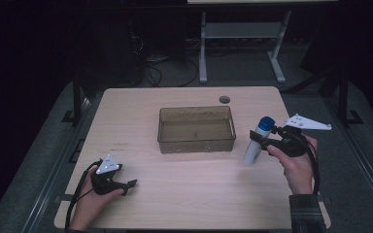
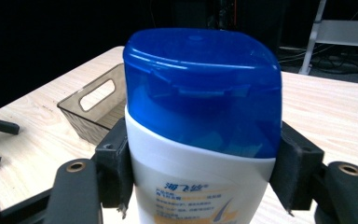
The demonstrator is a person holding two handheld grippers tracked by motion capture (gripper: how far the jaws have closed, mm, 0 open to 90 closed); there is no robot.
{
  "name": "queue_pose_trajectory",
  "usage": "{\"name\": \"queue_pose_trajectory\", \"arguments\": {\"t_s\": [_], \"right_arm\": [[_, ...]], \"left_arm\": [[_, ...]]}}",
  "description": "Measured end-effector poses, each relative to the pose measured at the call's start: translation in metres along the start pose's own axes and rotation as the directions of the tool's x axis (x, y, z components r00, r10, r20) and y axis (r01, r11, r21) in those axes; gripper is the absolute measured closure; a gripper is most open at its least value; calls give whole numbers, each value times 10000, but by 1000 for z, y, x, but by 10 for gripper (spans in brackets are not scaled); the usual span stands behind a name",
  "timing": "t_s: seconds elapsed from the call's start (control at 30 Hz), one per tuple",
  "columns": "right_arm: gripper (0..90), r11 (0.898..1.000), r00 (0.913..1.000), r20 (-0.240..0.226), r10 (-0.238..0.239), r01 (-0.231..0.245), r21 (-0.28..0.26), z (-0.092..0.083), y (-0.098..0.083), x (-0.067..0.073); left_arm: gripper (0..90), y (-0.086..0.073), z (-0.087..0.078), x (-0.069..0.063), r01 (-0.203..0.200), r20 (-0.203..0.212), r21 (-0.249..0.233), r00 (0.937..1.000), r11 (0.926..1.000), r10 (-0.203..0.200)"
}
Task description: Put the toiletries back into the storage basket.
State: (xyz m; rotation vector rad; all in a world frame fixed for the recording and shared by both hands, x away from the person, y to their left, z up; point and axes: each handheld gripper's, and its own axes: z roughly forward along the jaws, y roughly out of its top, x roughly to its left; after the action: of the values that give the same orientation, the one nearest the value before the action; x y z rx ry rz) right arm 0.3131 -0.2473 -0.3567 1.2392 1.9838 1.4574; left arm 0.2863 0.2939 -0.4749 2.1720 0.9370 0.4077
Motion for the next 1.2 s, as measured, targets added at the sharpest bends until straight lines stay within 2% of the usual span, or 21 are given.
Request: {"name": "queue_pose_trajectory", "arguments": {"t_s": [0.6,1.2], "right_arm": [[339,9990,9998,9,-177,177,-419,10,29,3],[339,9964,9999,-116,-92,82,-845,24,52,4]], "left_arm": [[131,0,0,0,-24,-2,7,10000,10000,24],[131,0,0,0,-8,-11,-1,10000,10000,8]]}}
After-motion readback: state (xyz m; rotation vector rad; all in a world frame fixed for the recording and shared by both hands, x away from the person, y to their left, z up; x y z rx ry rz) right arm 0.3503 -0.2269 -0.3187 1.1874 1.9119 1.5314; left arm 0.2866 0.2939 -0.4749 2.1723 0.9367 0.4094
